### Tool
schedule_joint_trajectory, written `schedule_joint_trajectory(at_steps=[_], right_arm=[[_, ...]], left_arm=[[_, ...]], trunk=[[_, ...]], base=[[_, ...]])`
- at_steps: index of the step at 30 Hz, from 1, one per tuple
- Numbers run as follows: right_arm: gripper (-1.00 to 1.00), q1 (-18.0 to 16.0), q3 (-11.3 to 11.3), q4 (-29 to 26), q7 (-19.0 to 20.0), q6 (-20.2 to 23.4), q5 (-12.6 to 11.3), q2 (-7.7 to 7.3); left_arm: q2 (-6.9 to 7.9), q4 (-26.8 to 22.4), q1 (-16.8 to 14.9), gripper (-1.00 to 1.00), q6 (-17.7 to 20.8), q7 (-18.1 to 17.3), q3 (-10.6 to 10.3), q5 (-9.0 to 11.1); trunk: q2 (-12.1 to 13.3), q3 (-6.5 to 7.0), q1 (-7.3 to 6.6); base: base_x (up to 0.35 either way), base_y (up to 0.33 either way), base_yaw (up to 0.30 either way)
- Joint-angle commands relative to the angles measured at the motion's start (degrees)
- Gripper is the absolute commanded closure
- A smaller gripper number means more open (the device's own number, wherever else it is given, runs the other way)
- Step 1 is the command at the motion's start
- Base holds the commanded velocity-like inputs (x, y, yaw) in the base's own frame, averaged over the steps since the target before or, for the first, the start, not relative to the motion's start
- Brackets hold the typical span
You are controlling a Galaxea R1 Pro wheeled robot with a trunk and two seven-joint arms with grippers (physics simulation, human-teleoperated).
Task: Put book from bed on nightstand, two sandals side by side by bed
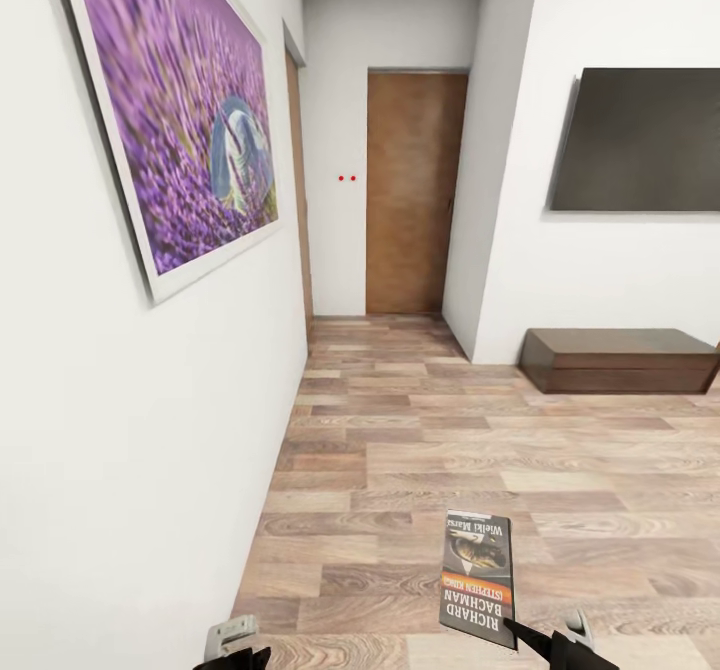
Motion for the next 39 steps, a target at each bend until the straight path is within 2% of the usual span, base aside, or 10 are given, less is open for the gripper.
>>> schedule_joint_trajectory(at_steps=[1,39], right_arm=[[1.00,0.0,-0.3,0.0,0.2,0.6,0.0,0.00],[1.00,0.0,-0.3,0.0,0.2,0.6,0.0,0.00]], left_arm=[[0.01,0.1,0.0,-1.00,-0.2,-0.2,-0.5,0.6],[0.00,0.1,0.0,-1.00,-0.2,-0.2,-0.5,0.6]], trunk=[[0.0,-0.06,0.02],[0.0,-0.06,0.02]], base=[[0.266,0.000,0.000],[0.305,-0.052,-0.013]])
